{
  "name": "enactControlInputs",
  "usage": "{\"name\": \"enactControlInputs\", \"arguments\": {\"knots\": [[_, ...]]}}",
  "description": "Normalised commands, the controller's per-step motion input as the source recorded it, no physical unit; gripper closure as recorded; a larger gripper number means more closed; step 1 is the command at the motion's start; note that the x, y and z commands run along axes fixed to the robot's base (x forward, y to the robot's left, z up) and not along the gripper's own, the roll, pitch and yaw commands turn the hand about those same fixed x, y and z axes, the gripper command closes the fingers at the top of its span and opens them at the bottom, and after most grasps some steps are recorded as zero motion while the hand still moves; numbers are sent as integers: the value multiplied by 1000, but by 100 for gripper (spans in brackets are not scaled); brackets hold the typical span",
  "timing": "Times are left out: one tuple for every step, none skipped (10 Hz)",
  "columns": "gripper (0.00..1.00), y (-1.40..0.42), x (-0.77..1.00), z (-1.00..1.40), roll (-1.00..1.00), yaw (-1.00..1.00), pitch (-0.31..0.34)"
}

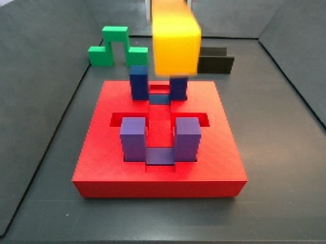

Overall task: Pick up the yellow object. Move up. Move to above the board. Insert the yellow object.
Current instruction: Insert the yellow object.

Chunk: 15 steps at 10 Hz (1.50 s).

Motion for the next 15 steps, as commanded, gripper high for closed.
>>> {"name": "enactControlInputs", "arguments": {"knots": [[100, 0, -131, -866, 0, 40, -204], [100, 0, -11, -766, 0, 0, -171], [100, 0, -54, -577, 34, -11, -90], [100, 0, -66, -609, 47, -14, -93], [100, 0, 0, -374, 17, 0, -63], [100, -14, -3, -266, 80, 0, -4], [100, -23, -3, -209, 93, 23, 0], [100, 0, 0, -180, 117, 40, 0], [100, 0, 0, -189, 124, 114, 0], [100, 0, 0, -197, 117, 131, 0], [100, 0, 0, -183, 100, 117, 0], [100, 0, 69, -140, 84, 89, 0], [100, -14, 106, -131, 121, 60, 0], [100, -54, 200, -86, 127, 40, 0], [100, -74, 226, -69, 124, 11, 0]]}}
